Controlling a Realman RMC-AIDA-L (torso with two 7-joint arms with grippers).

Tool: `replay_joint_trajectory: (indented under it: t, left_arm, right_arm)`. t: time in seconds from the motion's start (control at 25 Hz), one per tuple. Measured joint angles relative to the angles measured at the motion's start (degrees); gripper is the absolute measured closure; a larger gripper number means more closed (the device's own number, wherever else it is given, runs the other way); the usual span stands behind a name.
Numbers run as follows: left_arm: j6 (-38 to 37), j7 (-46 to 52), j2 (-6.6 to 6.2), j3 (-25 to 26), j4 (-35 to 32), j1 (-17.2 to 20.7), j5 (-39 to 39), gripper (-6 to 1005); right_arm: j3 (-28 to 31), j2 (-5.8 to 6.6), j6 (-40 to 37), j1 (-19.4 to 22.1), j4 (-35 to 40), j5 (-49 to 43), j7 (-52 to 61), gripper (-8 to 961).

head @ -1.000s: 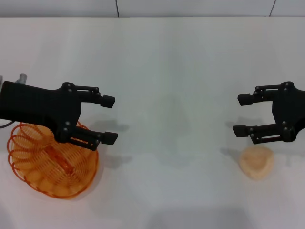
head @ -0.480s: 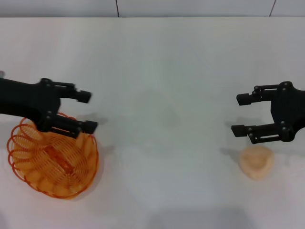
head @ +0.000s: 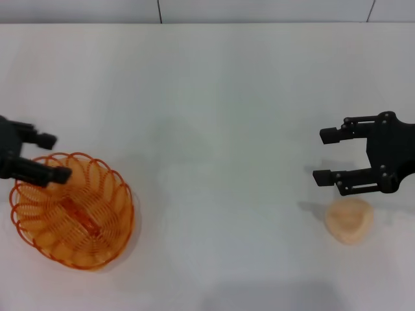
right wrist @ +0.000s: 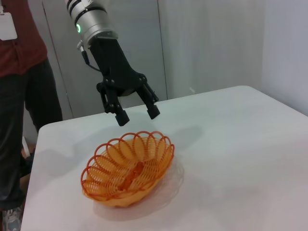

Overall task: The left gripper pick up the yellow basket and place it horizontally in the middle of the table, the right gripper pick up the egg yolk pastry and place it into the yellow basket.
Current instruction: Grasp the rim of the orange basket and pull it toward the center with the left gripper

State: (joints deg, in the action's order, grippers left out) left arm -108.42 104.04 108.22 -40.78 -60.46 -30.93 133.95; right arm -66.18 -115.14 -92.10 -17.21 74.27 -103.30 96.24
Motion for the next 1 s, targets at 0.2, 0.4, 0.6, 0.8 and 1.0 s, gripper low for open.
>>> replay_joint_trajectory:
  t: [0.2, 0.4, 0.6, 0.8, 1.0]
  left_arm:
    - [-0.95, 1.19, -0.51, 4.03, -0.06, -0.01, 5.57, 118]
    - [-0.83, 1.86, -0.48, 5.79, -0.36, 0.12, 9.66, 124]
    - [-0.51, 2.17, -1.16, 7.71, -0.63, 0.11, 12.34, 124]
    - [1.15, 1.84, -1.41, 8.96, -0.42, -0.08, 14.99, 124]
    - [4.16, 1.52, -1.11, 8.79, 0.31, -0.33, 16.29, 124]
  right_arm:
    - [0.01, 0.00, 0.00, -0.06, -0.59, 0.18, 0.00, 221]
    - [0.10, 0.00, -0.01, -0.38, -1.72, 0.62, 0.00, 220]
    - [0.15, 0.00, -0.04, -0.39, -2.19, 0.76, 0.07, 220]
    - [0.12, 0.00, -0.08, -0.38, -2.21, 0.76, 0.31, 220]
    - [0.19, 0.00, -0.14, -0.44, -2.20, 0.92, 0.41, 221]
